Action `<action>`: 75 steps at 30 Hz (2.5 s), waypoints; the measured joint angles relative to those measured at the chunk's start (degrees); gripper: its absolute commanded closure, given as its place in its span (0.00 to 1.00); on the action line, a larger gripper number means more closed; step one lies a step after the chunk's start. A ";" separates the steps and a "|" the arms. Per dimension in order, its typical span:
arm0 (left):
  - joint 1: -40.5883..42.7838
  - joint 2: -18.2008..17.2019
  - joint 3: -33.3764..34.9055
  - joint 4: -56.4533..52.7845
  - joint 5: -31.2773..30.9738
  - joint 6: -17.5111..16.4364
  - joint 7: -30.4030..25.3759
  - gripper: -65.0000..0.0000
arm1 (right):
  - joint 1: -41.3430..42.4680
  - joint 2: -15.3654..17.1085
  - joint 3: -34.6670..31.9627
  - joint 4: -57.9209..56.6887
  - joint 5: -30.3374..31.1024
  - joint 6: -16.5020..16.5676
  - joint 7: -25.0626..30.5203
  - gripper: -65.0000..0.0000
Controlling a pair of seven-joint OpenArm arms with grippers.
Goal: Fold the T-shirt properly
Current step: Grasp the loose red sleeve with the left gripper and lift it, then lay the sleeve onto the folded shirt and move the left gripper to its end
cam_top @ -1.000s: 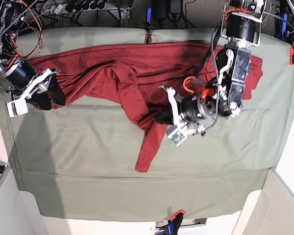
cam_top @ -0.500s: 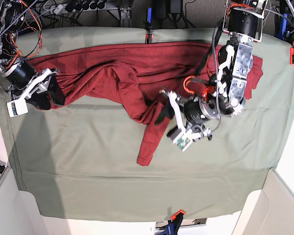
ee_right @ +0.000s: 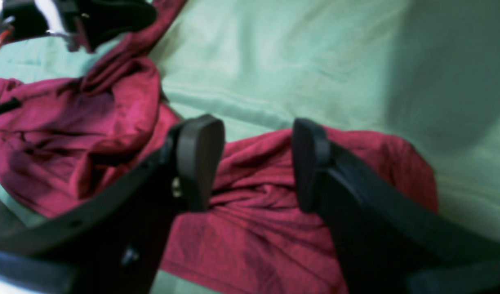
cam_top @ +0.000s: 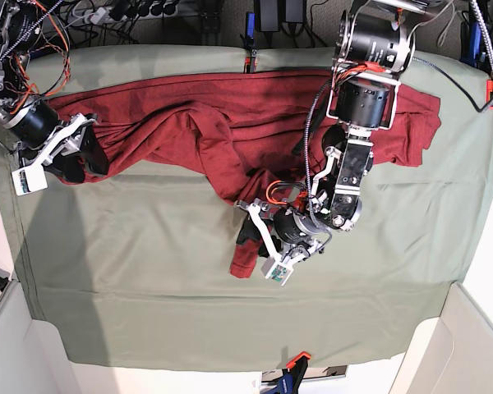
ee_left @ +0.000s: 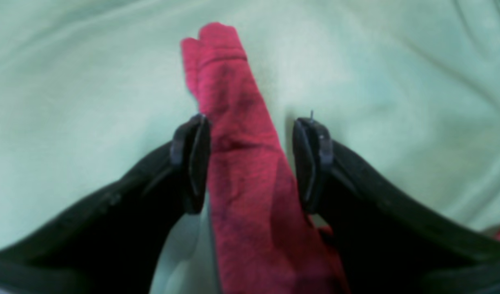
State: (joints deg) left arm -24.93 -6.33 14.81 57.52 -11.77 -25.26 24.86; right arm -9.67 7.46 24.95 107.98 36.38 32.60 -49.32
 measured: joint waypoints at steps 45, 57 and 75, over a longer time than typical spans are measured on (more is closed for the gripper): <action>31.80 -12.41 -15.28 55.34 3.13 4.68 19.34 1.00 | -0.02 -0.17 -0.04 0.02 -0.13 -0.02 0.20 0.53; 41.62 -12.41 -26.84 59.17 -0.94 4.92 19.37 1.00 | 0.00 -0.20 -0.04 0.00 -0.11 0.00 0.87 0.53; 51.58 -13.27 -27.21 59.21 3.39 4.90 19.69 1.00 | 0.00 -0.17 -0.04 0.02 -0.17 0.00 0.90 0.53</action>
State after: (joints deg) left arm 26.65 -19.59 -12.40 116.73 -8.38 -20.36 44.56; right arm -9.67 7.29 24.91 108.01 36.21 32.60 -48.42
